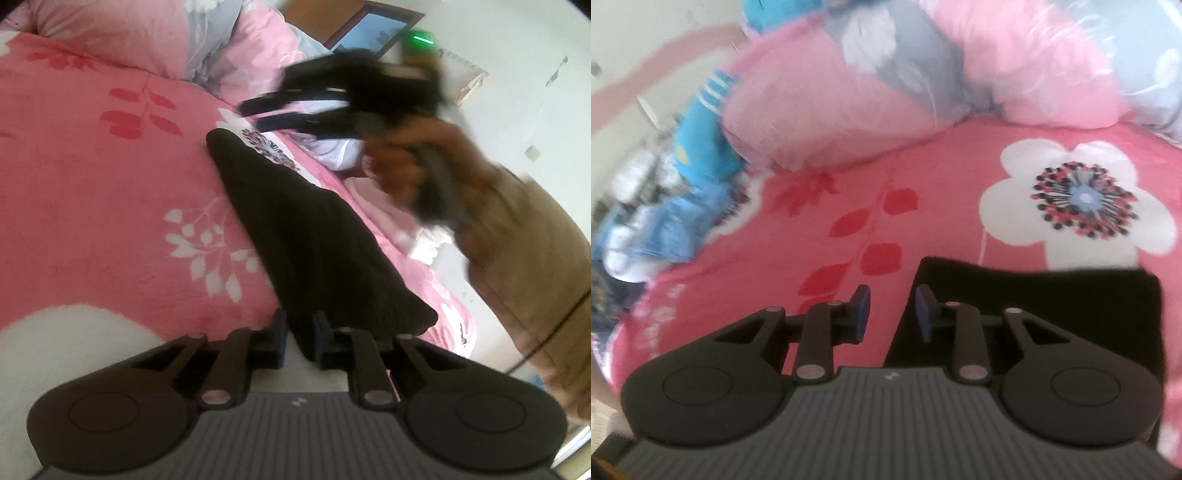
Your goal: Fold clothes
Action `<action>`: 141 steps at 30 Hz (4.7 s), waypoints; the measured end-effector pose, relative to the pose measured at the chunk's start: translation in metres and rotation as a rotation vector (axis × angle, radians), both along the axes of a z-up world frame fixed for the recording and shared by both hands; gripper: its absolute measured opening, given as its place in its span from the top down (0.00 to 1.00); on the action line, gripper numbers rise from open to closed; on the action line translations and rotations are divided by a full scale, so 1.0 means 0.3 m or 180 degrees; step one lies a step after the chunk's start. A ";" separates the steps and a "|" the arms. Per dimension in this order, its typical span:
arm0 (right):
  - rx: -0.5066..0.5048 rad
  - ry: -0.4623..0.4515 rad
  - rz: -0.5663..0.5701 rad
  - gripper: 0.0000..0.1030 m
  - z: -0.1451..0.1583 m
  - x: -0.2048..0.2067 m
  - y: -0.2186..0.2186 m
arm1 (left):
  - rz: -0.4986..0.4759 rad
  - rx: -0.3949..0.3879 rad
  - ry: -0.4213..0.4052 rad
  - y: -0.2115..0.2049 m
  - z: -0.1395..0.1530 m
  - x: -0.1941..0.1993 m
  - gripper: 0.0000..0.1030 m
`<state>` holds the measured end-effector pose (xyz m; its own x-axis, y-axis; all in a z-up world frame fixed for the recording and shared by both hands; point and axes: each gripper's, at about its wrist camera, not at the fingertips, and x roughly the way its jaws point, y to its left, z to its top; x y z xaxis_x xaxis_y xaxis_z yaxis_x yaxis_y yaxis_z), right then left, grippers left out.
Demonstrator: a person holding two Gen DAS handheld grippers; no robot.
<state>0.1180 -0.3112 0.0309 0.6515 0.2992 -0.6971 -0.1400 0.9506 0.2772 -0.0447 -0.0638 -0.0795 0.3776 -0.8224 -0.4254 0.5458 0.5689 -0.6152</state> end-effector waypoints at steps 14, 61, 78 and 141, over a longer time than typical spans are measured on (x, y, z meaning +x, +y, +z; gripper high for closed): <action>-0.0866 0.0201 -0.0041 0.99 -0.145 0.225 0.123 | -0.0021 0.0124 -0.0346 -0.030 -0.005 -0.046 0.96; -0.0026 -0.0514 -0.0216 1.00 -0.016 0.158 0.034 | -0.0202 0.0031 -0.0113 -0.006 0.005 -0.057 0.96; 0.0361 -0.0350 -0.0352 0.97 -0.050 0.106 -0.073 | -0.0237 -0.0040 -0.0144 0.012 -0.001 -0.064 0.87; 0.1531 0.0224 -0.0881 1.00 -0.339 -0.180 -0.557 | 0.0024 0.0734 -0.0656 -0.164 0.072 0.045 0.41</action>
<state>0.0641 -0.4783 -0.0707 0.7078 0.4187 -0.5689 0.1314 0.7132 0.6885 -0.0311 -0.1130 -0.0578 0.4810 -0.7100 -0.5144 0.6410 0.6851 -0.3462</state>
